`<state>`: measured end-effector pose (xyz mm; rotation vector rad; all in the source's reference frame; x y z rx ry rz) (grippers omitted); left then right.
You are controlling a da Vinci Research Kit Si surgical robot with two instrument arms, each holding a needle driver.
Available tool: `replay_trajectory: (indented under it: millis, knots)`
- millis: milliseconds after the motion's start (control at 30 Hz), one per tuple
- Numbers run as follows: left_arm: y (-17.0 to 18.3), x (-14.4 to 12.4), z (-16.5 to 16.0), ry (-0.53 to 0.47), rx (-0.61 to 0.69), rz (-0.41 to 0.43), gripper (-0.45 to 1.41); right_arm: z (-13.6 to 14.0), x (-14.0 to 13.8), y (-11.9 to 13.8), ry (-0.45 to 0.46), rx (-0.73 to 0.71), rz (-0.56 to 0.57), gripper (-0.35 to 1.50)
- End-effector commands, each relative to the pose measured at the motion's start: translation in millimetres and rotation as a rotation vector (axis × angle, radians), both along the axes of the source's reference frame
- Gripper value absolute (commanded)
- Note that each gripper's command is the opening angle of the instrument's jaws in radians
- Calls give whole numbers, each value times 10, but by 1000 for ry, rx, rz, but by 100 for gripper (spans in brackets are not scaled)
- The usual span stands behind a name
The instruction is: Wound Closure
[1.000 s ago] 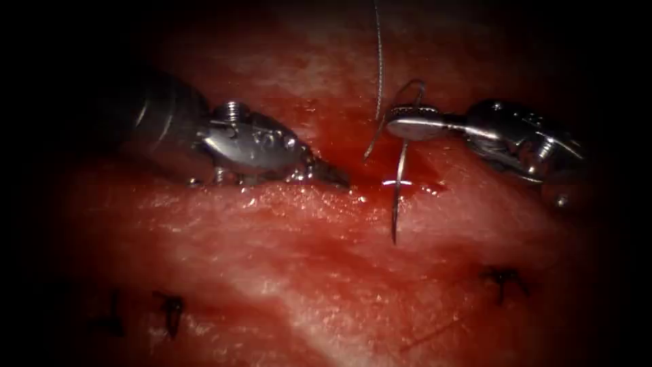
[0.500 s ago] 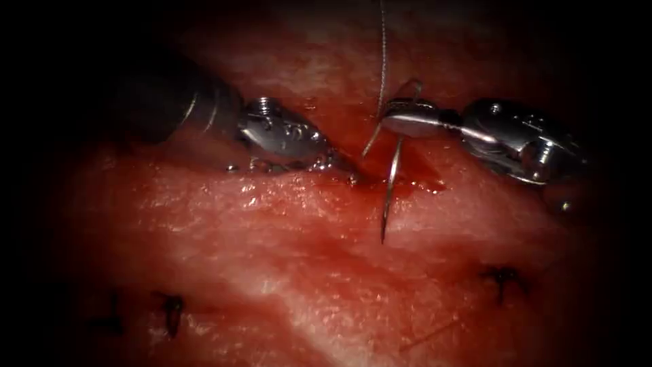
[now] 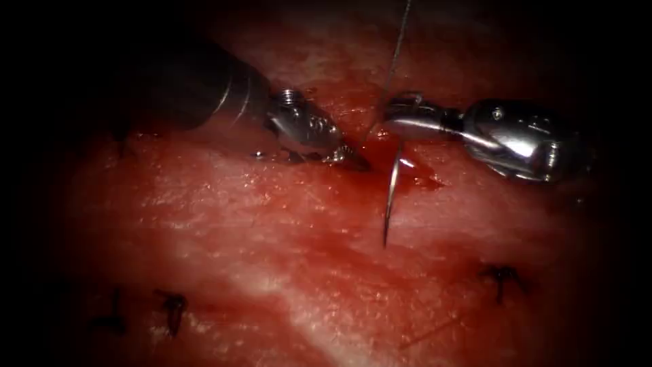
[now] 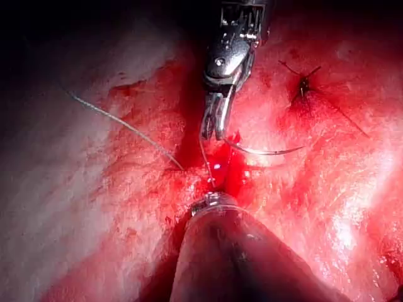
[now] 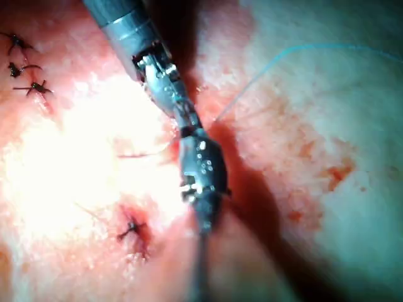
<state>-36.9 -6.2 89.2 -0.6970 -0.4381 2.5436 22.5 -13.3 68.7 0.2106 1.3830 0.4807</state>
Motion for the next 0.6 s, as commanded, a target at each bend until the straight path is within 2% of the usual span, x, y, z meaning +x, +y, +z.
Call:
replay_trajectory:
  millis: [33, 233, 400, 600]
  knots:
    - [-10, -7, 1, 13, 1, 20, -6, 10, 8, -1, -5, -61, 19, -35]
    - [-30, -16, -43, 22, 50, 66, -5, 25, 6, 5, -59, -298, 35, -35]
    - [-35, -17, -73, 11, 67, 72, -1, 28, 7, 3, -86, -451, 12, -35]
    - [-42, -9, -76, 8, 66, 78, -1, 26, 9, 1, -97, -544, 8, -35]
